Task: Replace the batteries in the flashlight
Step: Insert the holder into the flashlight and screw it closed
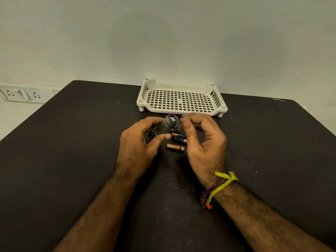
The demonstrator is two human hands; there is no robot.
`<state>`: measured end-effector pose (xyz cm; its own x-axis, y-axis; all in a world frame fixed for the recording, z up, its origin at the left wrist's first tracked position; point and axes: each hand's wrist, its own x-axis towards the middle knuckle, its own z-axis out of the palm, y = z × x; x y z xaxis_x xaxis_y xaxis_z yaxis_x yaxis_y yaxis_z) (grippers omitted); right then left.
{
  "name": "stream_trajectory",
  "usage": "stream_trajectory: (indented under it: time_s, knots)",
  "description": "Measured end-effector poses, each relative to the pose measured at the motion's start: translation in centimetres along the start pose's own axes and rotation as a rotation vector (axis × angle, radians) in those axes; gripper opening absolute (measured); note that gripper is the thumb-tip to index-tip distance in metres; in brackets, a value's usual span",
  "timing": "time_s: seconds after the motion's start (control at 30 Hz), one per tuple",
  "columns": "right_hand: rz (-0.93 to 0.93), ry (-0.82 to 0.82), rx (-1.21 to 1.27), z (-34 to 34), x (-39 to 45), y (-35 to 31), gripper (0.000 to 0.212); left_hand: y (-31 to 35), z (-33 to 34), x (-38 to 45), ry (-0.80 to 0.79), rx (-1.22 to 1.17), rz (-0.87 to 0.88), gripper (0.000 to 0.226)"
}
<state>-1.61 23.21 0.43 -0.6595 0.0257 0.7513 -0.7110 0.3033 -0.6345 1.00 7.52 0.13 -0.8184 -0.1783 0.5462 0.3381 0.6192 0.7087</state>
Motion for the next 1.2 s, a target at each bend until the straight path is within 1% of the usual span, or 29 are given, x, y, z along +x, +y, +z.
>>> stream_trajectory:
  time_s: [0.07, 0.13, 0.2, 0.27, 0.33, 0.4, 0.43, 0.47, 0.5, 0.57, 0.63, 0.7, 0.77, 0.8, 0.83, 0.9, 0.97, 1.07, 1.2]
  knots:
    - [0.085, 0.064, -0.009, 0.0, 0.0, 0.3, 0.010, 0.2, 0.0, 0.0, 0.036, -0.025, -0.026, 0.041]
    - [0.210, 0.157, 0.012, 0.1, 0.1, 0.6, 0.012, 0.2, 0.0, 0.0, 0.075, -0.055, -0.059, 0.042]
    - [0.305, 0.292, 0.074, 0.1, 0.6, 1.0, 0.016, -0.3, -0.1, 0.1, 0.129, -0.127, -0.132, 0.038]
    - [0.381, 0.432, 0.109, -0.2, 1.3, 1.5, 0.022, -0.6, -0.2, 0.3, 0.167, -0.178, -0.203, 0.042]
    - [0.464, 0.537, 0.121, -0.5, 1.8, 2.1, 0.025, -0.6, -0.2, 0.3, 0.177, -0.178, -0.218, 0.046]
    - [0.537, 0.603, 0.121, -0.7, 2.1, 2.6, 0.025, -0.2, -0.2, 0.3, 0.177, -0.163, -0.212, 0.046]
    - [0.556, 0.609, 0.122, -0.8, 2.2, 2.9, 0.024, -0.2, -0.1, 0.3, 0.176, -0.165, -0.212, 0.045]
    - [0.563, 0.581, 0.117, -0.8, 2.2, 3.1, 0.022, -0.2, -0.1, 0.3, 0.176, -0.172, -0.218, 0.044]
    - [0.558, 0.517, 0.101, -0.8, 2.1, 3.3, 0.019, -0.3, -0.1, 0.3, 0.177, -0.175, -0.226, 0.044]
    - [0.511, 0.320, 0.048, -0.6, 1.9, 3.3, 0.012, -0.4, -0.2, 0.4, 0.182, -0.174, -0.239, 0.044]
    - [0.402, 0.111, -0.035, -0.4, 1.6, 3.1, 0.008, -0.4, -0.1, 0.4, 0.180, -0.165, -0.243, 0.044]
    - [0.241, -0.073, -0.162, -0.2, 1.2, 2.7, 0.010, -0.3, 0.0, 0.4, 0.173, -0.158, -0.245, 0.042]
    - [0.133, -0.175, -0.281, 0.0, 0.9, 2.3, 0.013, -0.4, 0.0, 0.4, 0.177, -0.163, -0.247, 0.040]
    - [0.139, -0.186, -0.330, 0.1, 0.8, 2.2, 0.016, -0.4, 0.1, 0.4, 0.186, -0.170, -0.249, 0.039]
    - [0.183, -0.178, -0.372, 0.2, 0.9, 2.1, 0.022, -0.4, 0.2, 0.4, 0.193, -0.177, -0.252, 0.038]
    - [0.324, -0.175, -0.455, 0.8, 1.3, 2.1, 0.033, -0.5, 0.2, 0.4, 0.203, -0.185, -0.261, 0.038]
    - [0.427, -0.206, -0.554, 1.6, 1.7, 1.9, 0.040, -0.6, 0.3, 0.4, 0.208, -0.183, -0.265, 0.039]
    - [0.524, -0.237, -0.657, 3.1, 2.3, 1.3, 0.042, -0.7, 0.4, 0.5, 0.203, -0.168, -0.254, 0.038]
    - [0.639, -0.298, -0.737, 4.3, 3.0, 1.0, 0.044, -0.9, 0.4, 0.5, 0.195, -0.188, -0.281, 0.038]
